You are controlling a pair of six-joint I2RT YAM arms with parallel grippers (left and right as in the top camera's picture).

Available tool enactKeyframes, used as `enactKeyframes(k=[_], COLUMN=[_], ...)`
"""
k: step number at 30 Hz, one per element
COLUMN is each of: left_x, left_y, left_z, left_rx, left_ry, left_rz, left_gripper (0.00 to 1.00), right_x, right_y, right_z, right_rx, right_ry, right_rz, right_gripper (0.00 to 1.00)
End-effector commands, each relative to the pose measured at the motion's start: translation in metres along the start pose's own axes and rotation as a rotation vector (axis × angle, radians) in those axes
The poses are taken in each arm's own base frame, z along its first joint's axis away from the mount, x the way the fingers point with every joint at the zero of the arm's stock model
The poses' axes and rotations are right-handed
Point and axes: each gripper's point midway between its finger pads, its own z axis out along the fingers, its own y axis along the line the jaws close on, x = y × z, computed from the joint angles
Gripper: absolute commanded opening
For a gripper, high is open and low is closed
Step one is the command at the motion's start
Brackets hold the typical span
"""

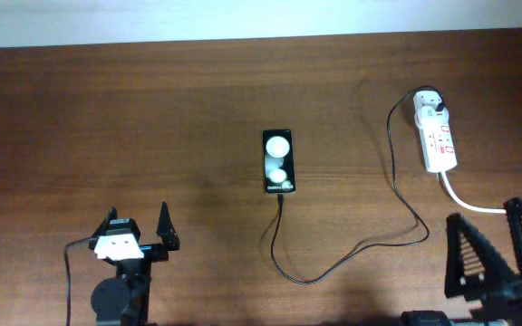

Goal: Plug charger to phone and switch on socket

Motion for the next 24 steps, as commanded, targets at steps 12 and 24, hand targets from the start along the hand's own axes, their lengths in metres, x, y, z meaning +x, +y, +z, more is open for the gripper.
enactKeyframes(k=[12, 24], left_x=[0.002, 0.002], left_y=[-0.001, -0.001], left_z=[0.000, 0.000], left_rx=[0.006, 0.006], left_ry=[-0.002, -0.002], left_rz=[0.016, 0.016], left_gripper=[0.99, 0.99], right_x=[0.204, 0.262], right_y=[-0.160, -0.202], right_z=[0.075, 0.085], right_rx=[0.234, 0.336], right_ry=[-0.076, 0.003], right_rz=[0.004, -0.161], right_gripper=[0.99, 0.99])
